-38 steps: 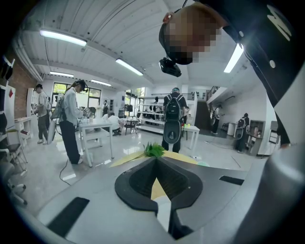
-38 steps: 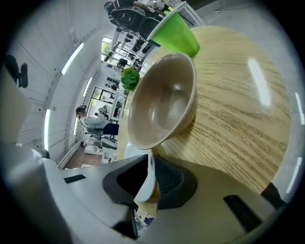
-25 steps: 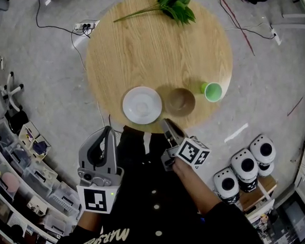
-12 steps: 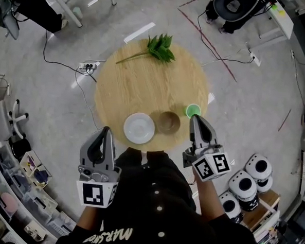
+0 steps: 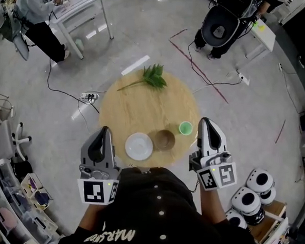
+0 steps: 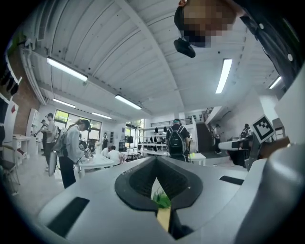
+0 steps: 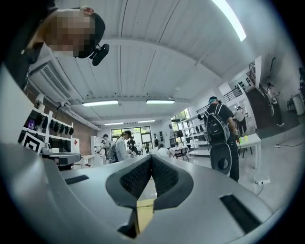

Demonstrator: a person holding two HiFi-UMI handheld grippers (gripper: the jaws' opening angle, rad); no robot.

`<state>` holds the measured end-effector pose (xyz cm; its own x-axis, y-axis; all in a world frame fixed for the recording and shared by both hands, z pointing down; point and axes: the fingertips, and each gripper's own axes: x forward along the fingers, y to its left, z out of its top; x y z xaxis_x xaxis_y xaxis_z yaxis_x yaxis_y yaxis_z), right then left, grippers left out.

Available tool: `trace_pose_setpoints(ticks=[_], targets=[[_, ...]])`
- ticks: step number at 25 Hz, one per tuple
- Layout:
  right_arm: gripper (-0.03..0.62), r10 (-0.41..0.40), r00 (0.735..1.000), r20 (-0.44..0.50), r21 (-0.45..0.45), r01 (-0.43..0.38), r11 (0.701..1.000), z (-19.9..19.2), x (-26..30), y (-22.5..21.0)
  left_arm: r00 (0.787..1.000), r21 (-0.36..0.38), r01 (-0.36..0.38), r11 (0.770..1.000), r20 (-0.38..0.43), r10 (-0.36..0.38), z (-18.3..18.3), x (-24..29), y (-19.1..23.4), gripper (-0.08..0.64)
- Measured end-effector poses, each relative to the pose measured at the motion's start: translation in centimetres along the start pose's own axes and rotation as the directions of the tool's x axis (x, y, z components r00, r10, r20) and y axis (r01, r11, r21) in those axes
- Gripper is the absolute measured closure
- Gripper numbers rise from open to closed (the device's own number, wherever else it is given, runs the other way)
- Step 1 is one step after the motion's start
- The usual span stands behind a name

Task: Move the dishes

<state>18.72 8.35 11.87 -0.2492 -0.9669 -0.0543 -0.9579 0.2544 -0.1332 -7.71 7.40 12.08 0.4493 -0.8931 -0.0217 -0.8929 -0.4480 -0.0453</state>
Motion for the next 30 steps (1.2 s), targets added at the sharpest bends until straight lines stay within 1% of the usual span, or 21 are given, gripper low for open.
trace_pose_setpoints(ticks=[3, 6, 11, 17, 23, 30], targets=[[0.594, -0.005, 1.000, 0.029, -0.041, 0.006, 0.999, 1.4, -0.7, 0.7, 1.000, 0.011, -0.016, 1.000, 0.021, 0.016, 0.8, -0.5, 0.3, 0.549], [0.594, -0.008, 0.999, 0.036, -0.069, 0.011, 0.998, 2.1, -1.3, 1.4, 0.999, 0.035, -0.016, 0.999, 0.029, 0.015, 1.4, -1.0, 0.4, 0.549], [0.594, -0.016, 0.999, 0.040, -0.079, 0.019, 0.997, 2.1, -1.9, 1.6, 0.999, 0.042, -0.013, 0.999, 0.039, 0.011, 1.9, -1.3, 0.4, 0.549], [0.594, -0.026, 0.999, 0.048, -0.105, 0.031, 0.994, 2.1, -2.2, 1.5, 0.998, 0.051, -0.045, 0.998, 0.046, 0.043, 2.0, -1.8, 1.5, 0.549], [0.594, -0.035, 0.998, 0.054, -0.113, 0.041, 0.993, 2.1, -2.7, 1.2, 0.997, 0.068, -0.063, 0.996, 0.051, 0.060, 2.1, -2.4, 1.9, 0.549], [0.594, -0.040, 0.998, 0.058, -0.124, 0.047, 0.991, 2.3, -2.3, 0.9, 0.997, 0.091, -0.064, 0.994, 0.059, 0.059, 2.4, -2.2, 2.2, 0.549]])
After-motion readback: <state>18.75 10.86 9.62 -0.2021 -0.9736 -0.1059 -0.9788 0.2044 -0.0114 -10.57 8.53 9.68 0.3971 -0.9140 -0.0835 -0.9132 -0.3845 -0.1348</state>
